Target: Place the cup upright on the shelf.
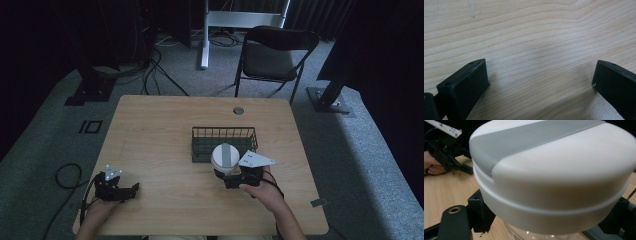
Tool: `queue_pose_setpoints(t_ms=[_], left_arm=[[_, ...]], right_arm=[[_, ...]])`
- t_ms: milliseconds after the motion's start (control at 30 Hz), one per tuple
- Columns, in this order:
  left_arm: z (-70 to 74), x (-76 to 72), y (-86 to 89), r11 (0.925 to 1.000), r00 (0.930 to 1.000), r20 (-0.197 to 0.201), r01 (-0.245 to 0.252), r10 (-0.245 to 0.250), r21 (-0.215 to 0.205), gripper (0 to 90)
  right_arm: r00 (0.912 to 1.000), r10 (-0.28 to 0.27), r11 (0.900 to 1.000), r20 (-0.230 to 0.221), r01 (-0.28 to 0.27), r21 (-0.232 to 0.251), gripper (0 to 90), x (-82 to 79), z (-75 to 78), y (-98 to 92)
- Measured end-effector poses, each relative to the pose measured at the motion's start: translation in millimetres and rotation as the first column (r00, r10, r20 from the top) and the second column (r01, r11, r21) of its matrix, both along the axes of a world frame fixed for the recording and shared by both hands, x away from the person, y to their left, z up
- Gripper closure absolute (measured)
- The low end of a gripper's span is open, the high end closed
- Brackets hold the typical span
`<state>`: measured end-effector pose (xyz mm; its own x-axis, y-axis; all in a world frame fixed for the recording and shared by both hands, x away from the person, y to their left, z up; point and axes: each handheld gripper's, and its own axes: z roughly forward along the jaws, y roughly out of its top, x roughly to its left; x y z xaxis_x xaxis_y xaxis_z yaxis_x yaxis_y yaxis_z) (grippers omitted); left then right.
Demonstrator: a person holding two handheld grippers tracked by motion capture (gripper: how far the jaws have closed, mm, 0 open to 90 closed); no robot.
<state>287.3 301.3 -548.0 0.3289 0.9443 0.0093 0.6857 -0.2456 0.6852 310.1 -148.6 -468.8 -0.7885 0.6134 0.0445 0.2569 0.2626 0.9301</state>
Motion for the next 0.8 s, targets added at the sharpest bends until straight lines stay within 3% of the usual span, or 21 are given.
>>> queue_pose_setpoints(t_ms=[300, 467, 600, 800], left_arm=[[0.0, 0.0, 0.0, 1.0000, 1.0000, 0.000, 0.000, 0.000, 0.000, 0.5], [0.0, 0.0, 0.0, 1.0000, 1.0000, 0.000, 0.000, 0.000, 0.000, 0.5], [0.0, 0.0, 0.1, 1.0000, 1.0000, 0.000, 0.000, 0.000, 0.001, 0.5], [0.0, 0.1, 0.0, 1.0000, 1.0000, 0.000, 0.000, 0.000, 0.000, 0.5]], right_arm=[[0.9992, -0.021, 0.999, 0.034, 0.020, 0.032, 18.1, 7.7, 18.5, 0.9], [0.9970, -0.067, 0.997, 0.040, 0.065, 0.034, 18.1, 16.6, 28.9, 0.7], [0.9915, -0.125, 0.991, 0.035, 0.123, 0.055, 18.1, 25.4, 35.3, 0.1], [0.9779, -0.205, 0.978, 0.040, 0.204, 0.040, 18.1, 37.0, 40.8, 2.3]])
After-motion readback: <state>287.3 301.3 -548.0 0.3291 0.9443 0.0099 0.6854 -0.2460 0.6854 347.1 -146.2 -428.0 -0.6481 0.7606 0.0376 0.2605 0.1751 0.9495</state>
